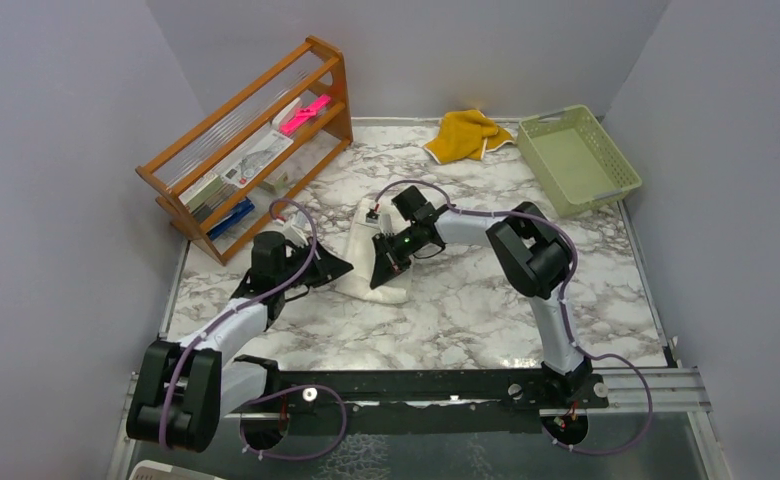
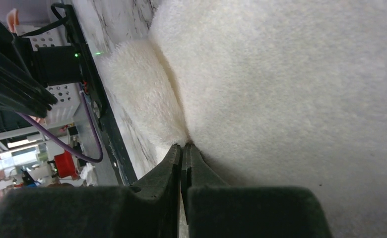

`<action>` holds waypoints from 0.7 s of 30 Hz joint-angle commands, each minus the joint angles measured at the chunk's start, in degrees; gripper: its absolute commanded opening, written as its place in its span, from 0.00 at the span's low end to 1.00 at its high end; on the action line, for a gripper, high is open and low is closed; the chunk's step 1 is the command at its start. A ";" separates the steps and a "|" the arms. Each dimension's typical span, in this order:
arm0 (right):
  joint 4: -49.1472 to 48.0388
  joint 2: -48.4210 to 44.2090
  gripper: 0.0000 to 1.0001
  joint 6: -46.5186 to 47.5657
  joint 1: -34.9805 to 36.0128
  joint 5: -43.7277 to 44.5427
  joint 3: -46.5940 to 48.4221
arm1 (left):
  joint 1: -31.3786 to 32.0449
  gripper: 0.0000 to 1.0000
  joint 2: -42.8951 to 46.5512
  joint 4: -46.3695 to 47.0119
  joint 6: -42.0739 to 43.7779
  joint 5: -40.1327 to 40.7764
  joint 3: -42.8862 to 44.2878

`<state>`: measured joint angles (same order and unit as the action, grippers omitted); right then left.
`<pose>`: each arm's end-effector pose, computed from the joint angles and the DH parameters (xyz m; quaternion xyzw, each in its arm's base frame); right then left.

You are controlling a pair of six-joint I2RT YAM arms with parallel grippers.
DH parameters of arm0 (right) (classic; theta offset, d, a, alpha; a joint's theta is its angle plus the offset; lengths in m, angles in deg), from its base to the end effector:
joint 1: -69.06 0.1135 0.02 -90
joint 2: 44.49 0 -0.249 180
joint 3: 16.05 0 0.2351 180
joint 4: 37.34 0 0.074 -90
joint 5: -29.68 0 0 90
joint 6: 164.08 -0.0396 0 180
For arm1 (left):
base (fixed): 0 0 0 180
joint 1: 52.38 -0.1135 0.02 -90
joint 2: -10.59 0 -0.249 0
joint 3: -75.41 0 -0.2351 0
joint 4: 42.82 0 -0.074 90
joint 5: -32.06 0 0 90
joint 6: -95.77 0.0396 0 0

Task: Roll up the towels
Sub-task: Roll the towel at the center of the board.

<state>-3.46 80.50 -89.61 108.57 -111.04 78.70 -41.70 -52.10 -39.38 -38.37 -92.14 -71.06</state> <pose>0.2962 0.2839 0.1100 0.2768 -0.8415 -0.4637 0.0134 0.1995 -0.0603 0.1739 -0.0832 0.8201 -0.4551 0.3368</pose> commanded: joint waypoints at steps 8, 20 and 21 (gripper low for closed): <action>-2.22 4.80 0.01 -3.28 -1.42 2.00 1.06 | 9.23 0.00 -10.82 12.12 -3.64 0.63 -1.30; -1.08 3.36 0.01 -1.13 -1.71 3.72 0.08 | 4.98 0.00 -15.15 14.26 -4.38 19.05 -4.31; -1.03 3.21 0.01 -0.52 -1.71 3.78 -0.04 | 4.97 0.00 -15.08 14.30 -4.38 19.83 -4.38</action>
<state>-4.19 82.44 -93.59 107.41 -113.49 79.27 -35.71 -68.54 -27.12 -42.82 -81.71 -74.34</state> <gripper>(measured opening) 0.018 0.010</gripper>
